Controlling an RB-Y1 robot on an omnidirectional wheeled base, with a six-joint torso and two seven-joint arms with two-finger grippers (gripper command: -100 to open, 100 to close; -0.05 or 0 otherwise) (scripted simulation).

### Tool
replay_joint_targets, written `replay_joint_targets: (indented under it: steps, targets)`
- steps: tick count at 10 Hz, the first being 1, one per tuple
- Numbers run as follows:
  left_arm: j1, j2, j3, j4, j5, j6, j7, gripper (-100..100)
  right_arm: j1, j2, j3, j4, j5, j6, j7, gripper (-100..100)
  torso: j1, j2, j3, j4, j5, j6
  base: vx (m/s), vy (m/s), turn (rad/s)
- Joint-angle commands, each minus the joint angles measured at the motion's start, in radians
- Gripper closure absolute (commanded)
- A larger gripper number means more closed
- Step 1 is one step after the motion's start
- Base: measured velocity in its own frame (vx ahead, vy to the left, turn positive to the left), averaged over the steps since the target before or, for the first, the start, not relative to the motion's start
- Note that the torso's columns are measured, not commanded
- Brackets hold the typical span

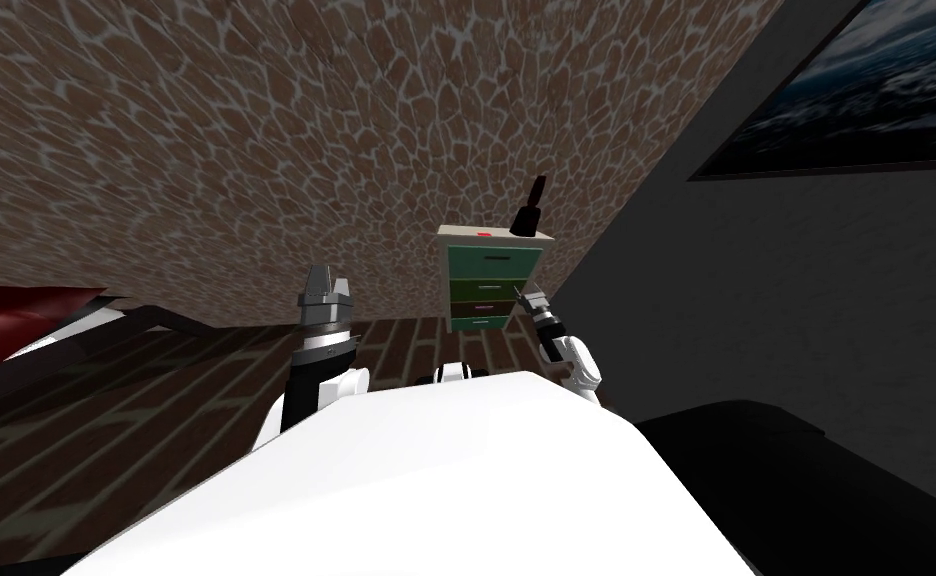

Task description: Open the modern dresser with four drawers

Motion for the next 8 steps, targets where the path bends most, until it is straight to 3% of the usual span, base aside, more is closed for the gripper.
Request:
replay_joint_targets:
  steps: [1,4,8]
  targets:
    - [0.000,0.000,0.000,0.000,0.000,0.000,0.000,0,-0.041,-0.011,-0.024,0.044,0.080,0.003,0.063,-100,-0.001,0.000,0.000,0.000,0.000,0.000,0.089,0.108,-0.063]
    - [0.000,0.000,0.000,0.000,0.000,0.000,0.000,0,-0.061,-0.016,-0.034,0.065,0.148,0.006,0.095,-100,-0.001,-0.001,-0.001,0.000,0.000,0.000,0.079,0.078,-0.018]
    - [0.000,0.000,0.000,0.000,0.000,0.000,0.000,0,-0.122,-0.027,-0.059,0.130,0.270,0.012,0.181,-100,0.001,-0.001,0.000,0.000,0.000,0.000,0.078,0.093,-0.018]
